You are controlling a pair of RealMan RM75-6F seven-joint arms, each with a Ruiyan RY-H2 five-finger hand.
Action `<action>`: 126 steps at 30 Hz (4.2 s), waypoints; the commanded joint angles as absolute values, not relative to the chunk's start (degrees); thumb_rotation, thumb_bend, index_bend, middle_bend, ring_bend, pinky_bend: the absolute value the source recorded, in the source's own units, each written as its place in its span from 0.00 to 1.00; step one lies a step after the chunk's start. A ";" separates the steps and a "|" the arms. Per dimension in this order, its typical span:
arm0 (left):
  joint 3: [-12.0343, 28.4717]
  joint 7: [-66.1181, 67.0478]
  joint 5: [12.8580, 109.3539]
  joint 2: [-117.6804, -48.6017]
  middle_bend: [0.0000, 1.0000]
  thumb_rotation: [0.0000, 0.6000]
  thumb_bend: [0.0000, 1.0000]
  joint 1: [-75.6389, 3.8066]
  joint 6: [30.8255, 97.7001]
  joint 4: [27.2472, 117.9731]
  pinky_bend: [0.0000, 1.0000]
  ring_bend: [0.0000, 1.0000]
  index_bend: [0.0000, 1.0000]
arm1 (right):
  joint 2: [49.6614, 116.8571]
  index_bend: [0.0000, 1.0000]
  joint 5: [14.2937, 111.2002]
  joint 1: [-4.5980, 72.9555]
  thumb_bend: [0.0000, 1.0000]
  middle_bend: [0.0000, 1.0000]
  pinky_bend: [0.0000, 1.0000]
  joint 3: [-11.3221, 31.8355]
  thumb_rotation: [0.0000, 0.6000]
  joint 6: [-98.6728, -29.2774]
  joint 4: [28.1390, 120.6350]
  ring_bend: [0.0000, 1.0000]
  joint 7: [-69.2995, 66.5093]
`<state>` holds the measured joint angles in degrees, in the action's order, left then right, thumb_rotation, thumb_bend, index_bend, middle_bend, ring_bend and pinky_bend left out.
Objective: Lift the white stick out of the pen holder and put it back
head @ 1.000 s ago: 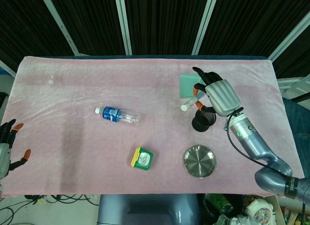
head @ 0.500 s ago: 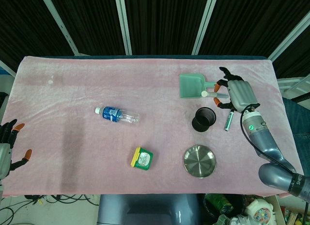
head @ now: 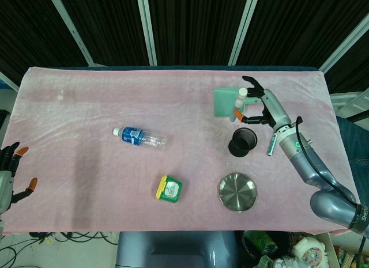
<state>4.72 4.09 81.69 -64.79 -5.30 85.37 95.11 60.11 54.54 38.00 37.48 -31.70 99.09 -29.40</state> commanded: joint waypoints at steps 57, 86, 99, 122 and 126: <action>4.62 4.26 81.48 -64.70 0.02 1.00 0.32 -5.55 84.80 95.10 0.00 0.00 0.12 | 59.20 0.64 53.53 36.25 0.39 0.06 0.21 42.87 1.00 -29.93 107.55 0.20 -24.99; 4.62 5.01 81.30 -64.95 0.02 1.00 0.33 -5.38 85.13 95.10 0.00 0.00 0.12 | 62.16 0.63 60.90 38.50 0.39 0.06 0.21 28.99 1.00 -31.04 91.60 0.20 -25.30; 4.69 5.14 81.19 -64.94 0.02 1.00 0.33 -5.41 85.11 95.12 0.00 0.00 0.12 | 63.88 0.63 57.62 39.61 0.39 0.06 0.21 25.55 1.00 -30.69 87.61 0.20 -26.47; 4.72 5.19 81.20 -64.97 0.02 1.00 0.33 -5.43 85.10 95.14 0.00 0.00 0.12 | 67.06 0.63 59.46 39.62 0.38 0.06 0.21 22.14 1.00 -29.05 82.58 0.20 -30.45; 4.73 5.09 81.17 -64.95 0.02 1.00 0.33 -5.37 85.18 95.12 0.00 0.00 0.12 | 68.23 0.63 59.89 39.86 0.38 0.06 0.21 21.57 1.00 -28.76 81.31 0.20 -30.87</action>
<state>4.72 5.09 81.17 -64.95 -5.37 85.18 95.12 68.01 59.75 39.78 21.73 -28.86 81.54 -30.75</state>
